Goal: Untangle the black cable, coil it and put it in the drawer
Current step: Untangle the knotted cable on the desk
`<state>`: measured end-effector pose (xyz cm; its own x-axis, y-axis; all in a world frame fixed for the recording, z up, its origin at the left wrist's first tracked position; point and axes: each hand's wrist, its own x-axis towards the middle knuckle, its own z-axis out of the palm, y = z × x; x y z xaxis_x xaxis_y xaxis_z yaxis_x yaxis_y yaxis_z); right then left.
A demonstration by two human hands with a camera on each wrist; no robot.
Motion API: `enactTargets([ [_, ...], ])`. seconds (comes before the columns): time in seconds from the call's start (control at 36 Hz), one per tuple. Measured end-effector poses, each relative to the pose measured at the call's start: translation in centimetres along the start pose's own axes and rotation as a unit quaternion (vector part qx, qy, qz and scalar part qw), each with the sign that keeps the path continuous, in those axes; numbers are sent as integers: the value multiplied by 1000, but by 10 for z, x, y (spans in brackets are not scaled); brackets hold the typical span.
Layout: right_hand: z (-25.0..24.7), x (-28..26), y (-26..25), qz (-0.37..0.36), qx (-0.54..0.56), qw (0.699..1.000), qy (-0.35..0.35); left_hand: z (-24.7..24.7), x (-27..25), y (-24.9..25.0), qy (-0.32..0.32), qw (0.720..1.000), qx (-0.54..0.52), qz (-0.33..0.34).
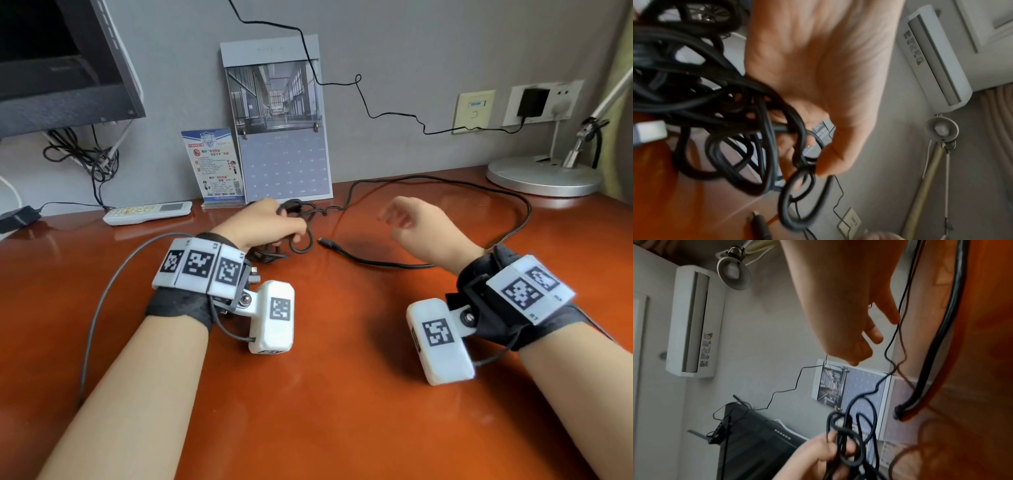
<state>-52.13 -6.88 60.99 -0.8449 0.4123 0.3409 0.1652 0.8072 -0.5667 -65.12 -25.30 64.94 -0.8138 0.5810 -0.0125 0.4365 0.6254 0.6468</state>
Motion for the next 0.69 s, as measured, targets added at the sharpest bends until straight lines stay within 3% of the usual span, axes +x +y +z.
enactTargets([
  [0.14, 11, -3, -14, -27, 88, 996, -12, 6, -8, 12, -112, 989, -79, 49],
  [0.22, 18, -3, -19, -11, 140, 990, -24, 14, -8, 17, -140, 984, -93, 62],
  [0.39, 20, -6, -26, -6, 176, 984, 17, 24, -9, 25, -103, 991, -50, 70],
  [0.58, 23, -2, -20, 56, 147, 988, 2, 25, -10, 25, -121, 981, -131, 72],
  [0.69, 21, -3, -17, 68, 143, 987, 1, 20, -9, 27, -50, 988, -118, 86],
])
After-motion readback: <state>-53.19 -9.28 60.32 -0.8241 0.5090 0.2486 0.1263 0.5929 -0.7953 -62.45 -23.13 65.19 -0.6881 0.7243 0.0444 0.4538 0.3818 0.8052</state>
